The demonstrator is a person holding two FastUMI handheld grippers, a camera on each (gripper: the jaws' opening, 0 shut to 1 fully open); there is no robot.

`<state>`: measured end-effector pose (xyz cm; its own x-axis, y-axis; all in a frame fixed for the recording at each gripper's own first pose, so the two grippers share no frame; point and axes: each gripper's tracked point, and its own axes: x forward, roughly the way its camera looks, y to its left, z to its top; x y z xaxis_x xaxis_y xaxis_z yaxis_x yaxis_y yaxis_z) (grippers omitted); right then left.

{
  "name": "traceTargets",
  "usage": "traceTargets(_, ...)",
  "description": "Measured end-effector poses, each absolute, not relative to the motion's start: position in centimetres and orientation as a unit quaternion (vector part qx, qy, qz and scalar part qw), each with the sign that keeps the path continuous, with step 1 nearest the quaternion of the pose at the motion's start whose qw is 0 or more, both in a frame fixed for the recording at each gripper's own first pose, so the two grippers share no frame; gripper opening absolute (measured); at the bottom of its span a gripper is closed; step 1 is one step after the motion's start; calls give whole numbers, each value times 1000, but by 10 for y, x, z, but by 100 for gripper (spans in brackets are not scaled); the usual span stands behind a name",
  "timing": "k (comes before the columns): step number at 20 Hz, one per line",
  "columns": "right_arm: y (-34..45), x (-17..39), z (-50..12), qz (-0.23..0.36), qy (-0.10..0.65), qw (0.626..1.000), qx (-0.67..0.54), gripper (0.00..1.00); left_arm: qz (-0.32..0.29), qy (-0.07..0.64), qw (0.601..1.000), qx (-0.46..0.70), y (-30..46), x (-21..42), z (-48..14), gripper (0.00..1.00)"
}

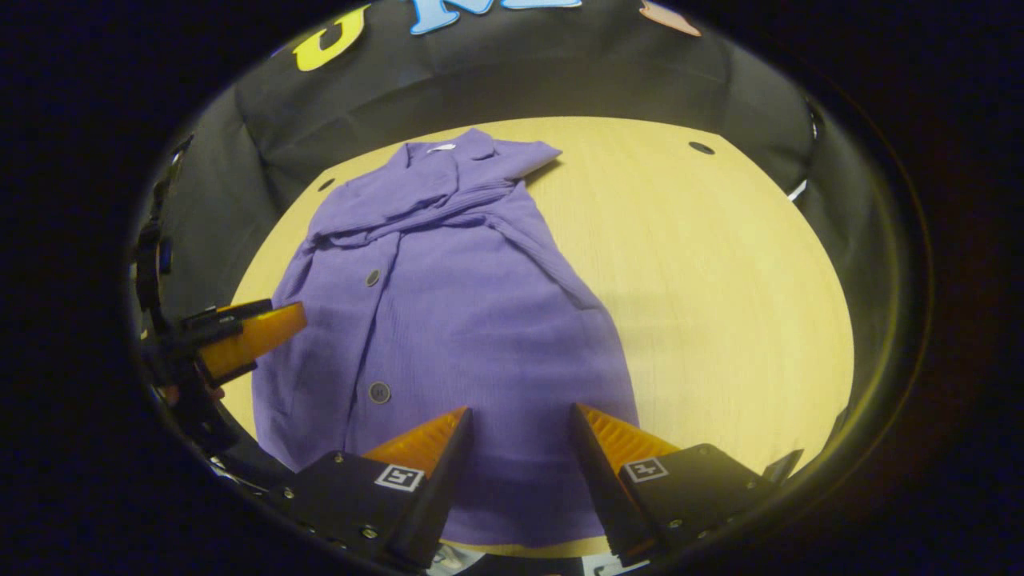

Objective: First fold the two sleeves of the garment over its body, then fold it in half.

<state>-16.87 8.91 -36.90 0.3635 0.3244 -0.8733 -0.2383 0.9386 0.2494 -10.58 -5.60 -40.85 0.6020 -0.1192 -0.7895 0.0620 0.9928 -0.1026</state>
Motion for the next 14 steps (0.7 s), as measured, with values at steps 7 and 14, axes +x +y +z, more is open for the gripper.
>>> traceTargets(7, 97, -183, -383, 185, 555, 811, 16, 75, -28, 479, 877, -30, -44, -158, -428, 100)
traceTargets(14, 92, -182, -392, 173, 564, 807, 3, 78, -22, 515, 857, -8, -42, -180, -451, 100)
